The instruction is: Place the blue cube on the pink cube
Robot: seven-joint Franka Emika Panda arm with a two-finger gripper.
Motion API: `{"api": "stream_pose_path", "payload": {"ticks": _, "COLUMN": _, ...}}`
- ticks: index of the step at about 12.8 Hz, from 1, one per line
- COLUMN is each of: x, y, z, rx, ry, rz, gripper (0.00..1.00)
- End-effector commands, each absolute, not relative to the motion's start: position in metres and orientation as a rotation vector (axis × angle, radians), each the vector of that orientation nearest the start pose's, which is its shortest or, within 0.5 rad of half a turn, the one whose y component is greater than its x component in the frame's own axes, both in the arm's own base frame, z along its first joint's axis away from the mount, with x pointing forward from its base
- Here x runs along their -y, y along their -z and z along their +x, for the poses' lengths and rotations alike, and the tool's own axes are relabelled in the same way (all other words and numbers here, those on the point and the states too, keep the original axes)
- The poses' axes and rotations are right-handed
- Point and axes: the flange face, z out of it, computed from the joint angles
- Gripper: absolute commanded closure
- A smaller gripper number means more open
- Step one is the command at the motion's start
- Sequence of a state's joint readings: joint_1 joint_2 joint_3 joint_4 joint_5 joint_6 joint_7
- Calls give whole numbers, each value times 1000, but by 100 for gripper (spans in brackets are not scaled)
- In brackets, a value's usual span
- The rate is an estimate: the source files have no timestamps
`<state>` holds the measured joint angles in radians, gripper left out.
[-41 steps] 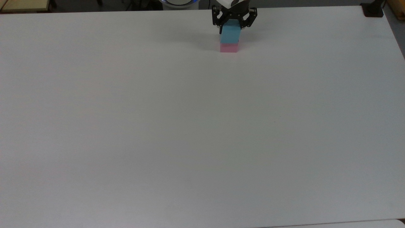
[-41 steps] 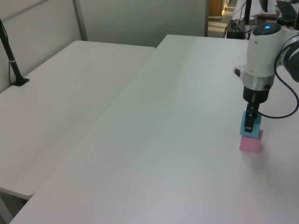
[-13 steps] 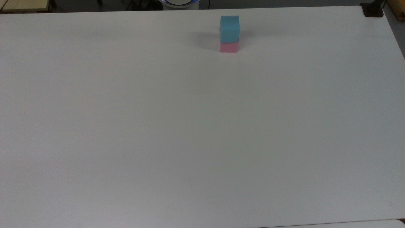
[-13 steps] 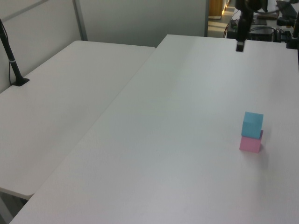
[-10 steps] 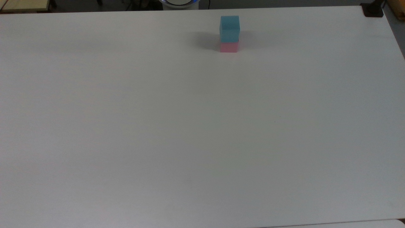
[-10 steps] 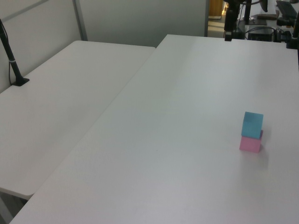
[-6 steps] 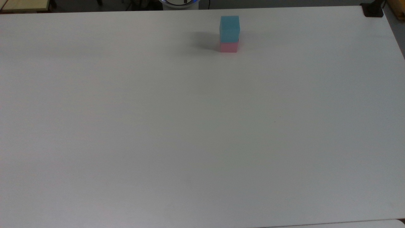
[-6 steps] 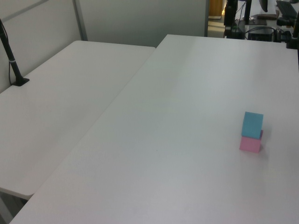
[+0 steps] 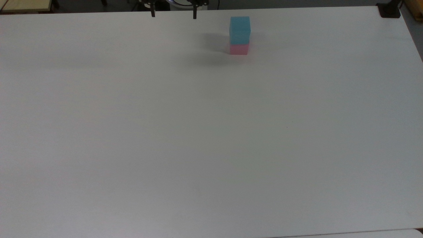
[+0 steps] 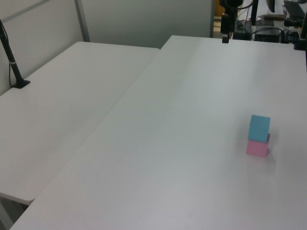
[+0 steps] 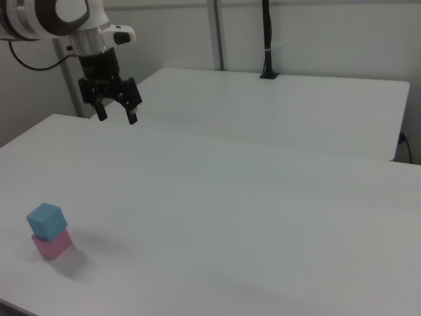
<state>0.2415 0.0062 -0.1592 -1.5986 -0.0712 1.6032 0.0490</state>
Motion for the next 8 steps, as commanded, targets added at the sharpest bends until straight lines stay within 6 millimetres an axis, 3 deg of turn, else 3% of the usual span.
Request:
{"api": "stream_pose_path", "payload": {"ticks": 1, "x": -32, "y": -617, "z": 561, "rx": 5, "ry": 33, "rz": -3194, "gripper": 0}}
{"api": "stream_pose_path", "payload": {"ticks": 8, "x": -25, "y": -622, "z": 557, "rx": -11, "ry": 27, "rz": -3195, "gripper": 0}}
